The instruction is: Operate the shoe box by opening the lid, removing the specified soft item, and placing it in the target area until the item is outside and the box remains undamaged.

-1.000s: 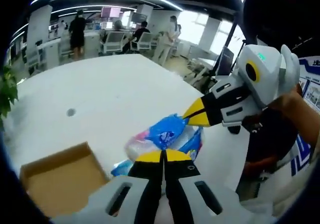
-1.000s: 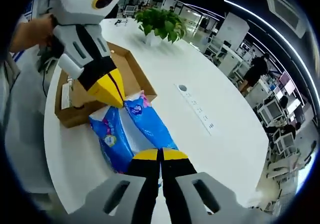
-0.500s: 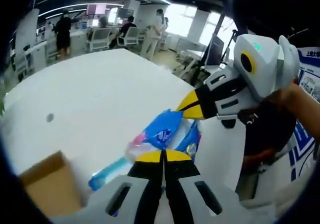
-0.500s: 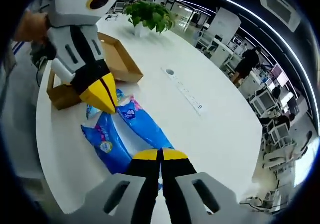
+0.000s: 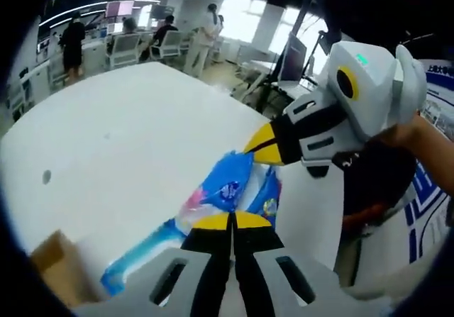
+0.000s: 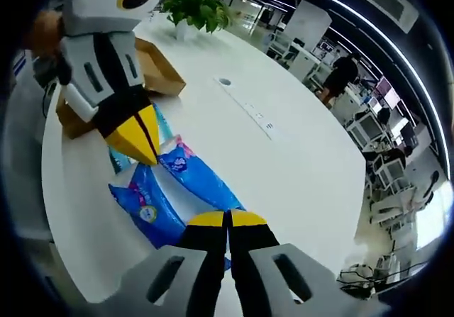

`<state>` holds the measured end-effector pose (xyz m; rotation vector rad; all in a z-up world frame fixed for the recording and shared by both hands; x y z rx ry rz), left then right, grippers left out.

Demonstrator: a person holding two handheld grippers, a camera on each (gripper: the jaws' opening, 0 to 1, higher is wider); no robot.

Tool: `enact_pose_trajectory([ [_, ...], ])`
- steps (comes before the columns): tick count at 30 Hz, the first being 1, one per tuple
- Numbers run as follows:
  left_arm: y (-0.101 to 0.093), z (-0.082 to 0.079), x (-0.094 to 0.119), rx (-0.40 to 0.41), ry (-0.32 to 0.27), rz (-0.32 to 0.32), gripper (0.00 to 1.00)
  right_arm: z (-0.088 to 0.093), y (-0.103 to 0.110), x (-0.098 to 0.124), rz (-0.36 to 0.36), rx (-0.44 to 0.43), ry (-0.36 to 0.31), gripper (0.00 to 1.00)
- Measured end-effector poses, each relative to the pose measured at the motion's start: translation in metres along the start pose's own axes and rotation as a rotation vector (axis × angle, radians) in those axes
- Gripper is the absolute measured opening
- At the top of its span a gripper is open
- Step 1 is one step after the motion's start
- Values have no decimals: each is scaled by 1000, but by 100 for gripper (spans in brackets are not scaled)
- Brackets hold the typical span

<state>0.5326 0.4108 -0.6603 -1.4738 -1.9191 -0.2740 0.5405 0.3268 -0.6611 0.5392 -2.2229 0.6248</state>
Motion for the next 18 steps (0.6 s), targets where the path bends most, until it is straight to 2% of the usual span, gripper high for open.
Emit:
enact_pose_trajectory([
  [10,-3,4,-35,-22,41,40,0,23,-13,-8,37,-1,47,0],
  [18,-1,21,-59,-44,91,44,0,47,-10,-23,30,-15,95,0],
])
Point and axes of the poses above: the point that each gripper's makers call its tool centre point, and the gripper's own axes: x roughly backward along the fingers, y roughly to its left, z roughly out of its underside, the point moved 2 cm from there along x, roughly backward along the fingers, and after that the axes turned 6 degrees about -x, right-handed, at the moved point
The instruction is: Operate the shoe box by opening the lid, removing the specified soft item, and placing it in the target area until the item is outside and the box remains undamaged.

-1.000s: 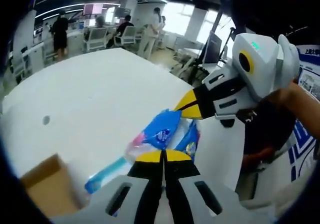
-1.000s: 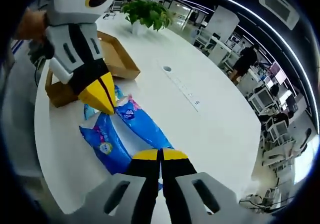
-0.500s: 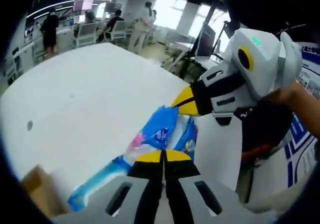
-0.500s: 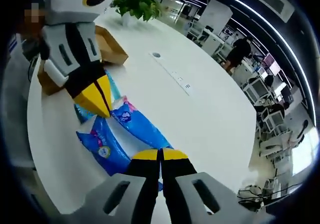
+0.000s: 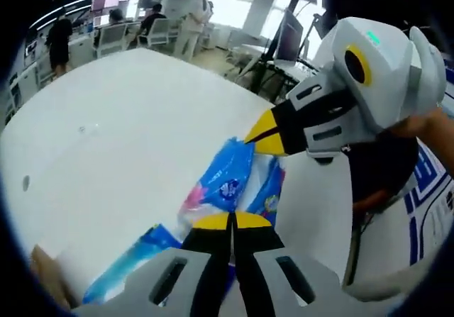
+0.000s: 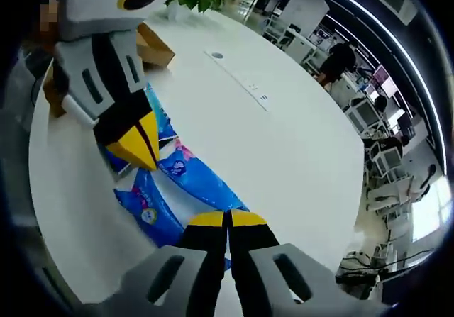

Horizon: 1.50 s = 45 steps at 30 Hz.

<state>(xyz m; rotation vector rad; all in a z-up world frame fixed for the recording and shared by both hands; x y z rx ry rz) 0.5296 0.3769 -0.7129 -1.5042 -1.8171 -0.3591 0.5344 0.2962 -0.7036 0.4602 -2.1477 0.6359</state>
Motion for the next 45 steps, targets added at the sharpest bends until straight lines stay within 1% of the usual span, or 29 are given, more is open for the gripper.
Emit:
enact_pose_trajectory([
  [6,6,6,-8,-19,24,-20,0,10,5,-10,-15,-5,28,0],
  [13,3,18,-13,-38,70,-26,0,21,15,-18,-38,-3,55,0],
  [16,4,19,-14,-35,73,-34,0,20,15,-18,-40,-7,53,0],
  [20,3,19,-12,-66,75,-41,0,19,13,-19,-39,-7,49,0],
  [23,5,18,-12,-62,74,-44,0,18,12,-20,-36,-3,48,0],
  [33,9,13,-11,-86,61,-54,0,17,10,-18,-21,-2,57,0],
  [39,5,14,-10,-136,72,-43,0,17,10,-17,-21,13,69,0],
  [43,6,12,-5,-152,67,-48,0,16,9,-13,-23,16,76,1],
  [45,5,12,-1,-179,75,-43,0,15,9,-9,-23,22,79,2],
])
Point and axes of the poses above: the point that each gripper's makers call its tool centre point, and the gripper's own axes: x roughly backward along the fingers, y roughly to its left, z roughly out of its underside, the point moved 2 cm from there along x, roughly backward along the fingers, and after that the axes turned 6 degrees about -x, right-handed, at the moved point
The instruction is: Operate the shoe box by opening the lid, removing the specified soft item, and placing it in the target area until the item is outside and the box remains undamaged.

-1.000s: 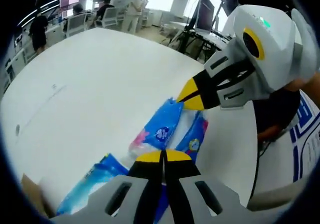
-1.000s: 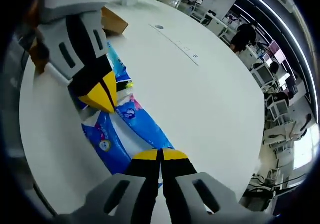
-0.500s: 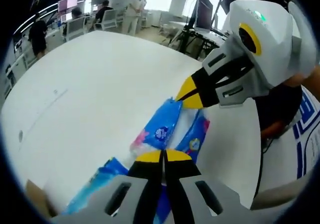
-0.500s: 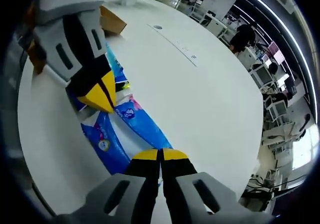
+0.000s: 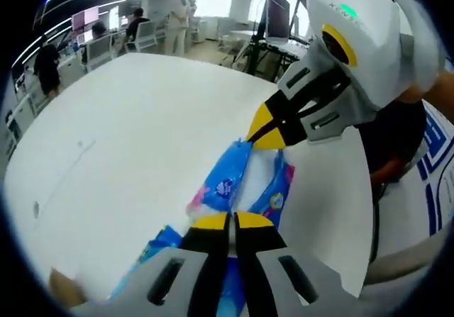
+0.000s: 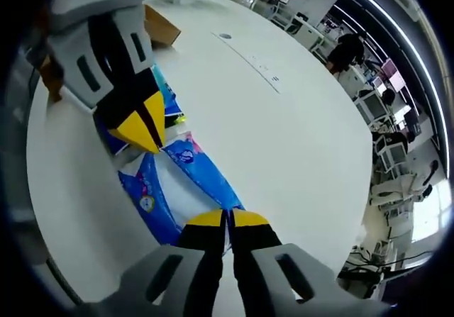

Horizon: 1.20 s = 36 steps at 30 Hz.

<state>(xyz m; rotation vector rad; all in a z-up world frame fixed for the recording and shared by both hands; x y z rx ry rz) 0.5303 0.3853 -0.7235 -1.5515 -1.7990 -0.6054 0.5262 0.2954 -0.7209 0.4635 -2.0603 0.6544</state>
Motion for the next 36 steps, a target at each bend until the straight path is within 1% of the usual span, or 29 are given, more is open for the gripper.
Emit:
enact_pose_trajectory([
  [4,1,-2,11,-11,-7,-6,2,-4,1,8,-2,9,-7,4],
  [10,-3,-6,31,-45,-20,-8,6,-11,8,23,-10,4,-16,12],
  [12,-5,-7,36,-55,-23,-8,9,-12,11,29,-12,3,-19,14],
  [16,-7,-8,52,-47,-40,-10,15,-13,16,38,-16,-11,-25,19],
  [21,-7,-4,72,-66,-48,-23,22,-13,23,49,-26,-33,-35,25],
  [26,-6,1,94,-70,-74,-36,30,-17,31,60,-36,-57,-61,31],
  [29,-7,4,107,-69,-88,-43,32,-19,35,66,-41,-66,-76,33],
  [34,-5,9,130,-55,-124,-63,36,-25,38,75,-43,-72,-92,37],
  [36,-7,10,144,-56,-150,-68,39,-29,44,81,-52,-69,-102,38],
])
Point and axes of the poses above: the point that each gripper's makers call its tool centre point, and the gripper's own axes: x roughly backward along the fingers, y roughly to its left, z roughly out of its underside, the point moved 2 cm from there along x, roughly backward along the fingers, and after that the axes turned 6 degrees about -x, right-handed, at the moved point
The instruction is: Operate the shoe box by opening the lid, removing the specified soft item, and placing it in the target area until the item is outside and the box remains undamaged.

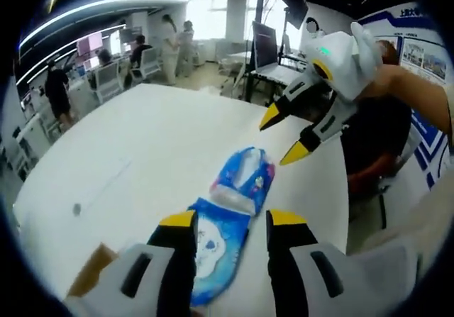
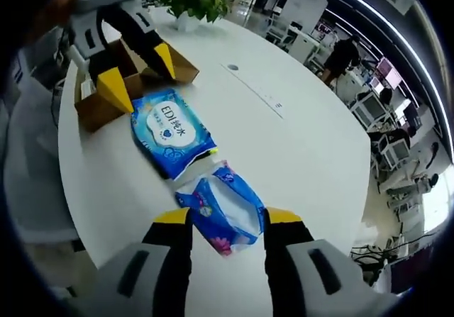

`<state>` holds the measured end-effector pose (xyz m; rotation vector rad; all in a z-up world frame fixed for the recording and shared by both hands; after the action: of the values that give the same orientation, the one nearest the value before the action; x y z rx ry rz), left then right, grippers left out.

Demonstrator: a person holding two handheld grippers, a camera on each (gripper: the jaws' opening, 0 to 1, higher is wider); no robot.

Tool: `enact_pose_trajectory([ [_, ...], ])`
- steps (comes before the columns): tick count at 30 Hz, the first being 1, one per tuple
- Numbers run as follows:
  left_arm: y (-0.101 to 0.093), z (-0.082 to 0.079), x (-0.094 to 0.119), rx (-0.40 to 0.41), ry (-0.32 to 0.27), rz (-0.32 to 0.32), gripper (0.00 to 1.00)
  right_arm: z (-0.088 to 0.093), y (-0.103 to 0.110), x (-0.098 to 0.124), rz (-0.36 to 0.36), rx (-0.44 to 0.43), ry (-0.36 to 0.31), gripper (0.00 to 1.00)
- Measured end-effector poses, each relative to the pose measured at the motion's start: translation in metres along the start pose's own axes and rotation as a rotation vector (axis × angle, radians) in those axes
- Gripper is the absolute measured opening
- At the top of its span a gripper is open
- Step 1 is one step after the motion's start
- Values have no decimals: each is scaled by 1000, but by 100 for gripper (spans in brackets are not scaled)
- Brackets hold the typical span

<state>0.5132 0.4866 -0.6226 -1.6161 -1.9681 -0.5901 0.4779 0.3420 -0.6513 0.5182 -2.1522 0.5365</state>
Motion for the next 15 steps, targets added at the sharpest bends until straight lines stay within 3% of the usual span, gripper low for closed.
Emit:
enact_pose_trajectory([
  [7,9,14,49,1,-25,-42,47,-23,20,17,-32,14,-22,43],
  [12,19,31,86,-10,-26,-86,51,-50,48,33,-73,0,-64,45],
  [15,23,40,107,3,-38,-95,55,-61,68,37,-103,22,-60,52],
])
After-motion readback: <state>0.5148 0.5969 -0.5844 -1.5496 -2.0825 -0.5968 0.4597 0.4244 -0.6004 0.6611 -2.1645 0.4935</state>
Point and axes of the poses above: the point that each gripper's makers call its tool centre point, and the gripper's own axes: x roughly backward along the fingers, y roughly to its left, z roughly out of its underside, the point moved 2 cm from there along x, roughly backward along the fingers, and after that the axes turned 6 degrees about -x, right-handed, at the moved point
